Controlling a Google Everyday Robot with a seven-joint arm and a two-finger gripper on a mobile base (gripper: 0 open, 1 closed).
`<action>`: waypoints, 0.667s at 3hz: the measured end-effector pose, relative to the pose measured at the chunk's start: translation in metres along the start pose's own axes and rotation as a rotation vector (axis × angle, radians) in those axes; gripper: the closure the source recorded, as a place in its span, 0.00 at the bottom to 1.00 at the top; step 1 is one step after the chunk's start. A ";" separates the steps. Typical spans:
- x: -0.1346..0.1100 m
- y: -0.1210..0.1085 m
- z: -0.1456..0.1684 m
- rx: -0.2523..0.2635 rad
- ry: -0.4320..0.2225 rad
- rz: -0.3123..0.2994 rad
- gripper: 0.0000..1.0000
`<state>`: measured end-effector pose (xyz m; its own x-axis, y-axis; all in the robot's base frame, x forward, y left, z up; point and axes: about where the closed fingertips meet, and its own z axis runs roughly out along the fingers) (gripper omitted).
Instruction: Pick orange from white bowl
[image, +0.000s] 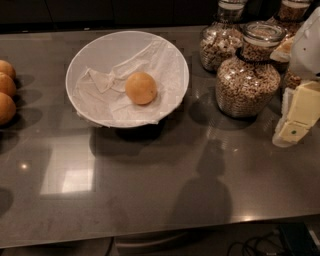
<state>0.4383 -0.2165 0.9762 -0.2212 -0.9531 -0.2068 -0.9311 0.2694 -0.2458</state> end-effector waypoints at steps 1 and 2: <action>-0.009 -0.006 0.002 0.017 -0.010 -0.013 0.00; -0.041 -0.021 0.010 0.034 -0.037 -0.084 0.00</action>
Offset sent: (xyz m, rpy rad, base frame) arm 0.0606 0.0678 0.0038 0.0025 -0.0799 0.1693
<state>0.4702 -0.1817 0.9801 -0.1316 -0.9668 -0.2190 -0.9353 0.1943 -0.2956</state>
